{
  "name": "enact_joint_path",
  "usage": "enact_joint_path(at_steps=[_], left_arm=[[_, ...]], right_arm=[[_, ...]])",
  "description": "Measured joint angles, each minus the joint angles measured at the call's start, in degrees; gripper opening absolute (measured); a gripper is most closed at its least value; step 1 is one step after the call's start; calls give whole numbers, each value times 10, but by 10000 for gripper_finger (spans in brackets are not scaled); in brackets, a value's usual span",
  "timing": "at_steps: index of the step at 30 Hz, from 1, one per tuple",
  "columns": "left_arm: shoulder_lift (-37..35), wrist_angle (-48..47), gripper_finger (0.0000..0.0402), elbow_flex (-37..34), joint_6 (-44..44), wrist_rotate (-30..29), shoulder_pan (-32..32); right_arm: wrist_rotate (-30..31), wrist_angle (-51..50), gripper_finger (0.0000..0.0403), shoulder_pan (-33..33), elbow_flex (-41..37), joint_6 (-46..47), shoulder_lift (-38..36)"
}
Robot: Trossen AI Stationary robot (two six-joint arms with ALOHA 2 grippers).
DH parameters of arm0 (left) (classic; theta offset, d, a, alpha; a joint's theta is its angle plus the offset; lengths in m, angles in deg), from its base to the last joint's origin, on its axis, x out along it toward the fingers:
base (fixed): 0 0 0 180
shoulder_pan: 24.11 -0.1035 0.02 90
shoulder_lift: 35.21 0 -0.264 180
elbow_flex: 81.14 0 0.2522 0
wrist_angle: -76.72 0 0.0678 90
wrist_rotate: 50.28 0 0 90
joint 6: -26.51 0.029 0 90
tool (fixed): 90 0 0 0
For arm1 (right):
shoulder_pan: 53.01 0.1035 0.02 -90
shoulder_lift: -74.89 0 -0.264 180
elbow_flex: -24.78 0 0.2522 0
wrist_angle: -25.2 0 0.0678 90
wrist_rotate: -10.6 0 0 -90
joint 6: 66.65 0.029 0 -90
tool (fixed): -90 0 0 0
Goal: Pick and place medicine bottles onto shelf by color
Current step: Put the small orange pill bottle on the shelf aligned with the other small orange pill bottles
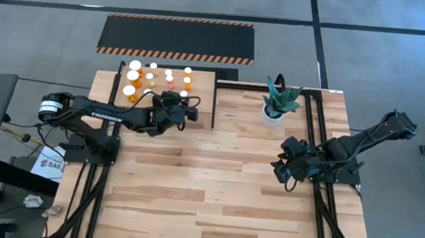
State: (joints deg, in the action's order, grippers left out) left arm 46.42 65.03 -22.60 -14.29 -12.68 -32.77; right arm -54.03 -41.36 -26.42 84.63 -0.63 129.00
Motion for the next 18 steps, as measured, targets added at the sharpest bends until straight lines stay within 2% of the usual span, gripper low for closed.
enact_joint_path(at_steps=[18], left_arm=[[12,17,94,0,5,-5,0]], right_arm=[[0,2,249,0,0,0,0]])
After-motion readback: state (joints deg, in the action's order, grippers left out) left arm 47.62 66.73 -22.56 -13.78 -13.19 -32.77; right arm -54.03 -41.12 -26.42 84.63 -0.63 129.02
